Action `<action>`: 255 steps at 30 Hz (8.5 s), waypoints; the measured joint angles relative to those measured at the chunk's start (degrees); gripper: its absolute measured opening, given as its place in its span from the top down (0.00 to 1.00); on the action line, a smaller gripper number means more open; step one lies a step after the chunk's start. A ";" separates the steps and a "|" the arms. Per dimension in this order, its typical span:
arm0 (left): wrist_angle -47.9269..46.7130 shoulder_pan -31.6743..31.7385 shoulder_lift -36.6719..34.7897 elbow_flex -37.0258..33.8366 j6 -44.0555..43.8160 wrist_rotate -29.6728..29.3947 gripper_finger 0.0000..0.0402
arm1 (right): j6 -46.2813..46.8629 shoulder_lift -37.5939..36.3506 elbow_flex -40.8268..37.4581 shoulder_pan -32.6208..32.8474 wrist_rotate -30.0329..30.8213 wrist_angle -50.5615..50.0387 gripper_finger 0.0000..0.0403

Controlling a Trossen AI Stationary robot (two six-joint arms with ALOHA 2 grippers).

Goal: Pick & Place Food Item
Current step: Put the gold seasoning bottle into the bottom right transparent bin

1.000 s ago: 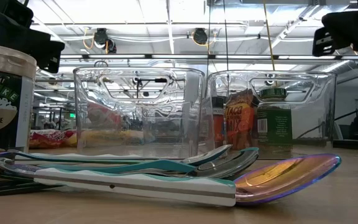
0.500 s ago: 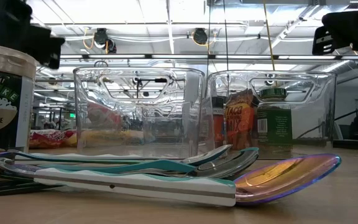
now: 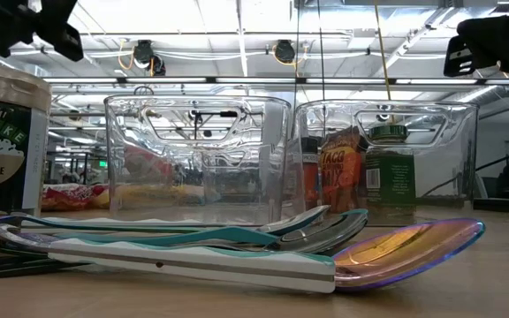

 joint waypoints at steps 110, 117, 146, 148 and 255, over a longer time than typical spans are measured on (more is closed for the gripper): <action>-67.50 -37.86 88.38 64.12 -39.06 -24.40 0.23 | 4.94 3.32 -0.04 -0.02 -0.01 -0.02 0.99; -66.23 -37.85 88.38 64.12 -39.02 -25.00 0.23 | 4.94 3.32 -0.04 -0.02 0.00 -0.02 0.99; -74.60 -35.70 83.65 64.07 -54.38 -18.05 0.23 | 4.94 3.34 -0.04 -0.01 -0.01 -0.04 0.99; -74.39 -35.82 83.59 64.07 -53.64 -18.40 0.23 | 4.94 3.34 -0.04 -0.02 -0.01 -0.04 0.99; -75.09 -41.61 102.41 64.14 -47.46 -16.45 0.23 | 4.96 3.54 -0.04 -0.02 0.01 -0.50 0.99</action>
